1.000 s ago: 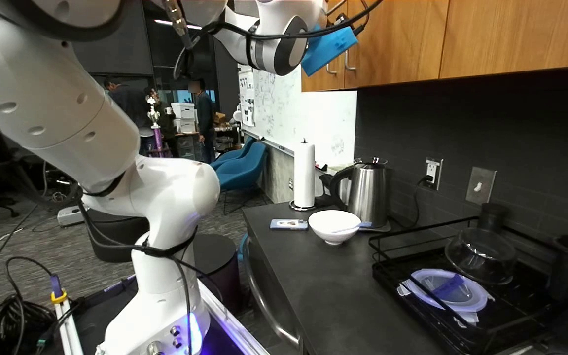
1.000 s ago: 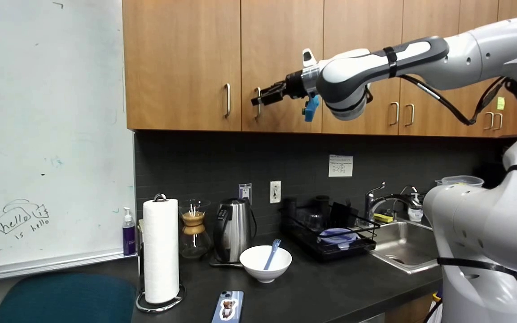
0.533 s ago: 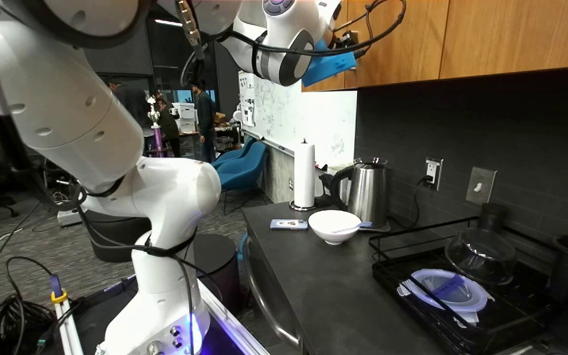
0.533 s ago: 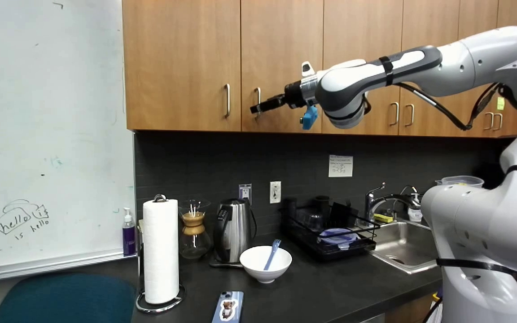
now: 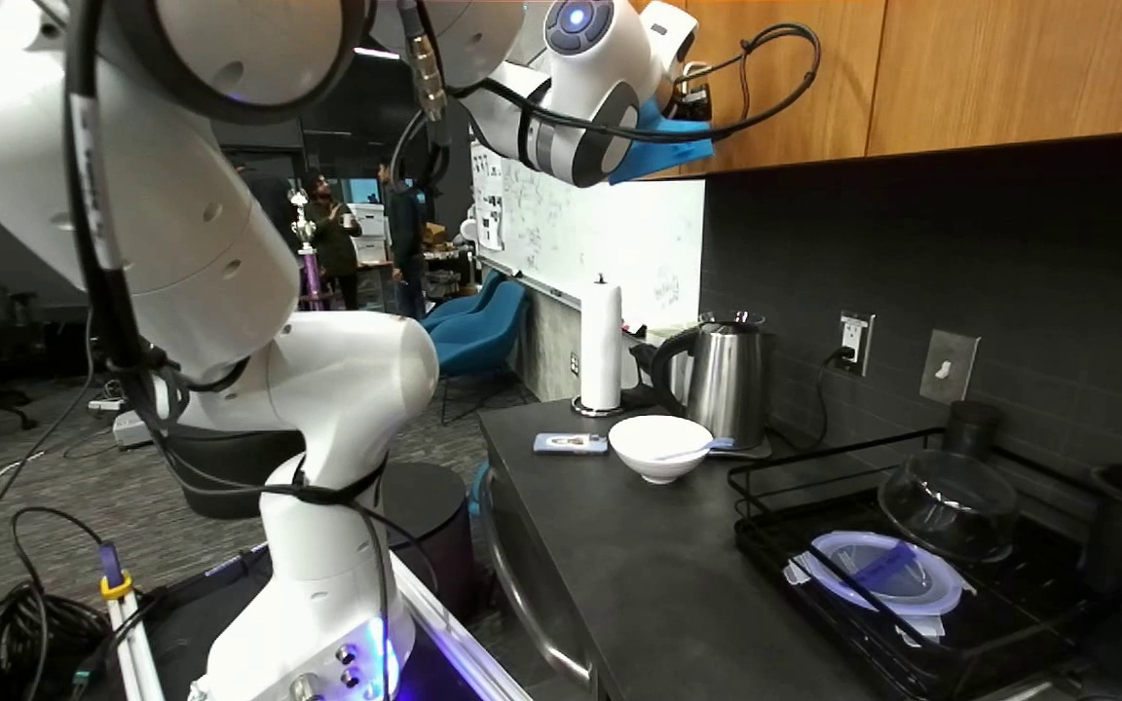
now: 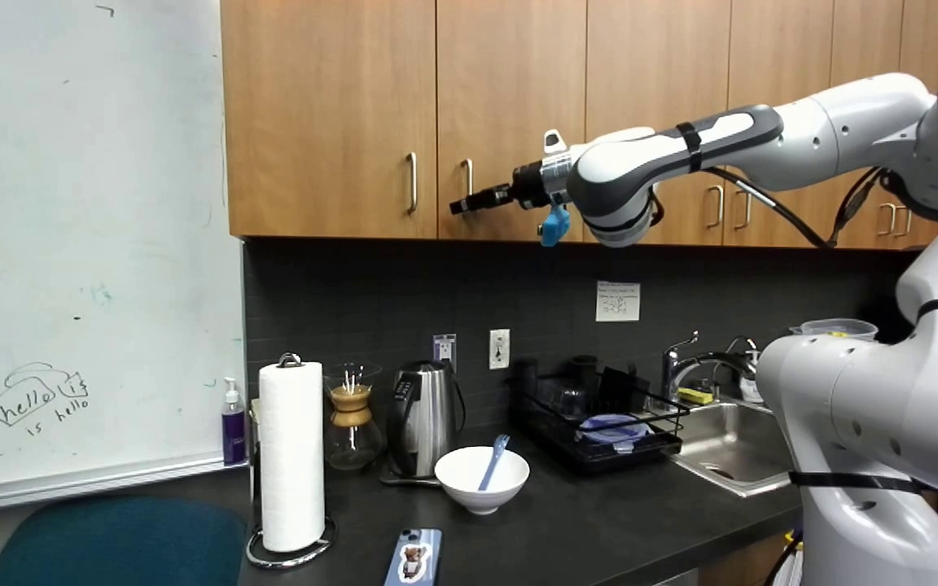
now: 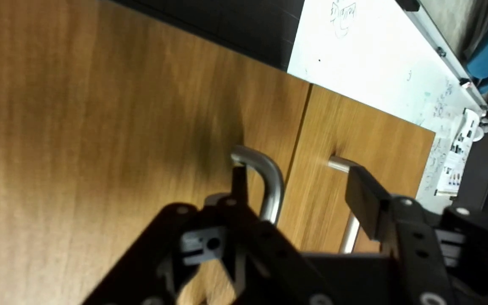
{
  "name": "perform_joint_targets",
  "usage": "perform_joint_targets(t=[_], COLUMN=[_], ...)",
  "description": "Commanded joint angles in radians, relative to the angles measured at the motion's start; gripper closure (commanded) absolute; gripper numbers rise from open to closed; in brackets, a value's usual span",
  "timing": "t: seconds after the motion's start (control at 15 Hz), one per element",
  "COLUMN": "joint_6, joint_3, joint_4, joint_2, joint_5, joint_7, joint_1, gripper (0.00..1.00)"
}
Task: Open the cupboard's right door halfway
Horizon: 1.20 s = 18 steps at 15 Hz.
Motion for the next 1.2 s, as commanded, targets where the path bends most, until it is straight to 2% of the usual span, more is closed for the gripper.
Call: perform_joint_targets(t=[0.0, 0.27, 0.53, 0.87, 1.13], joint_6=[0.016, 0.015, 0.006, -0.085, -0.151], joint_3=[-0.052, -0.09, -0.097, 0.029, 0.203], joint_4=[0.014, 0.021, 0.024, 0.019, -0.001], joint_2=[-0.014, -0.037, -0.053, 0.008, 0.04], joint_5=[-0.05, -0.083, -0.105, -0.095, -0.09], joint_7=[0.034, 0.05, 0.075, 0.133, 0.188], joint_1=[0.063, 0.089, 0.086, -0.073, -0.253], gripper=[0.68, 0.98, 0.96, 0.96, 0.96])
